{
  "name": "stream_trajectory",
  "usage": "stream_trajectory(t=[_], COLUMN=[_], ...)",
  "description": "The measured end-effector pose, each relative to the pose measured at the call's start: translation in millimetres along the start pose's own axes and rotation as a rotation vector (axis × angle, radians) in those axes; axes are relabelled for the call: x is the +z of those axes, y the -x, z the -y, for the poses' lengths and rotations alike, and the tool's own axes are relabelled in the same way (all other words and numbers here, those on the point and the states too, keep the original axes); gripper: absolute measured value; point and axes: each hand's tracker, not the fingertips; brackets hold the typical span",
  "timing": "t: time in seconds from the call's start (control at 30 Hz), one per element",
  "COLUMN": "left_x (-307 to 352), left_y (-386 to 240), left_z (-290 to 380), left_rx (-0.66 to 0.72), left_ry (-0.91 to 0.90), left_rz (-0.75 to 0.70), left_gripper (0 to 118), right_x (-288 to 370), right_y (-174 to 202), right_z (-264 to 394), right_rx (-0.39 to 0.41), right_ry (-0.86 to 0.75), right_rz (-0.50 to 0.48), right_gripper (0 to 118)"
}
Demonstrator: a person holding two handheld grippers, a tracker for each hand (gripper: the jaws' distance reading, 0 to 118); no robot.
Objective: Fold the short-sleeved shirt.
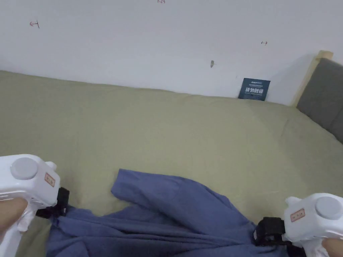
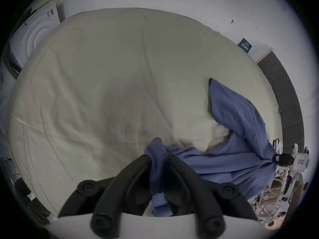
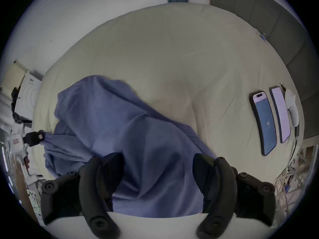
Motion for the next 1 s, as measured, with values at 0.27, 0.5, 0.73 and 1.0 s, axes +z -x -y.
stream_trajectory(t=[0.27,0.5,0.73,1.0], left_x=[16,76,147,209], left_y=[4,-5,-5,6], left_z=[2,-26,-60,-92], left_rx=[-0.003,-0.034,-0.078,-0.109], left_ry=[-0.070,-0.254,-0.473,-0.613], left_rz=[0.078,0.187,0.171,0.129], left_gripper=[11,11,11,11], right_x=[22,77,137,182], right_y=[15,36,57,80], right_z=[9,2,-18,-58], right_rx=[0.111,0.175,0.216,0.262], right_ry=[-0.093,-0.279,-0.507,-0.643], right_rz=[-0.002,-0.085,-0.113,-0.135], right_gripper=[1,1,1,1])
